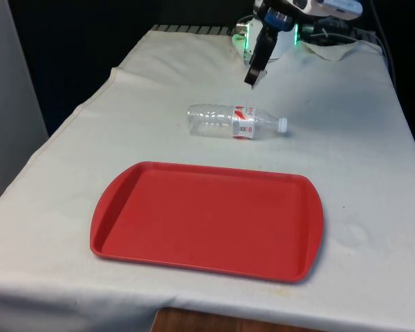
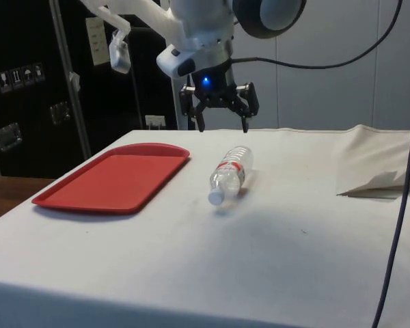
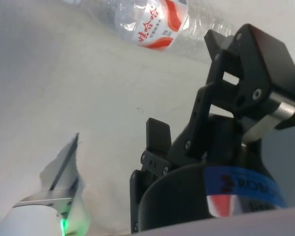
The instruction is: Place the bottle upright on the tray.
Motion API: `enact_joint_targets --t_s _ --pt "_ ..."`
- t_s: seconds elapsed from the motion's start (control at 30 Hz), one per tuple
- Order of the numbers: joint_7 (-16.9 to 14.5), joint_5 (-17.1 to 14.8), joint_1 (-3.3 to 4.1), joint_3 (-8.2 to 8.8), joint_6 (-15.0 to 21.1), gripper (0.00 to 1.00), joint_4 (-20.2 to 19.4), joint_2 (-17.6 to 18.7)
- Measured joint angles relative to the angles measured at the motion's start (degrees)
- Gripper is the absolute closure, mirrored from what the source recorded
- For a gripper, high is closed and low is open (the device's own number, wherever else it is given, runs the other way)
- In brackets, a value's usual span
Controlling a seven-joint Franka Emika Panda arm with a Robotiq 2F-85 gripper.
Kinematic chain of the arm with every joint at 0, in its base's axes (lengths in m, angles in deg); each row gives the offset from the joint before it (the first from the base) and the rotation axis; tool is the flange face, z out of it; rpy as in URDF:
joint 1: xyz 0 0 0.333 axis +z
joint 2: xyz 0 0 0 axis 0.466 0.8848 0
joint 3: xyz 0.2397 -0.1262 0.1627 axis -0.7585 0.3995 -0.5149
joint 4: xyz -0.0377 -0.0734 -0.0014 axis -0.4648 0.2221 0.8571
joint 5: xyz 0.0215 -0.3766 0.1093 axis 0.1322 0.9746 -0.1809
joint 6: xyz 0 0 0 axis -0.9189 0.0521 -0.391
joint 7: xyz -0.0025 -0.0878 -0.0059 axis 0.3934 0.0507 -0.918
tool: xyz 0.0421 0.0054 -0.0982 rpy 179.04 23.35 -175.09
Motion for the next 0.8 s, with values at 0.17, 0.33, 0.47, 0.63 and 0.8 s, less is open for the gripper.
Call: enact_joint_targets --t_s 0.17,0.33,0.47,0.63,0.8 --pt "1.95 2.46 0.0 -0.23 -0.29 0.0 0.17 0.52" --pt "3.32 4.13 0.0 -0.46 -0.63 0.0 0.23 0.97" --pt "3.44 4.24 0.0 -0.46 -0.69 0.0 0.29 1.03" --pt "3.44 4.18 0.0 -0.46 -0.69 0.0 0.29 1.03" --pt "3.44 4.18 0.0 -0.46 -0.69 0.0 0.29 1.03"
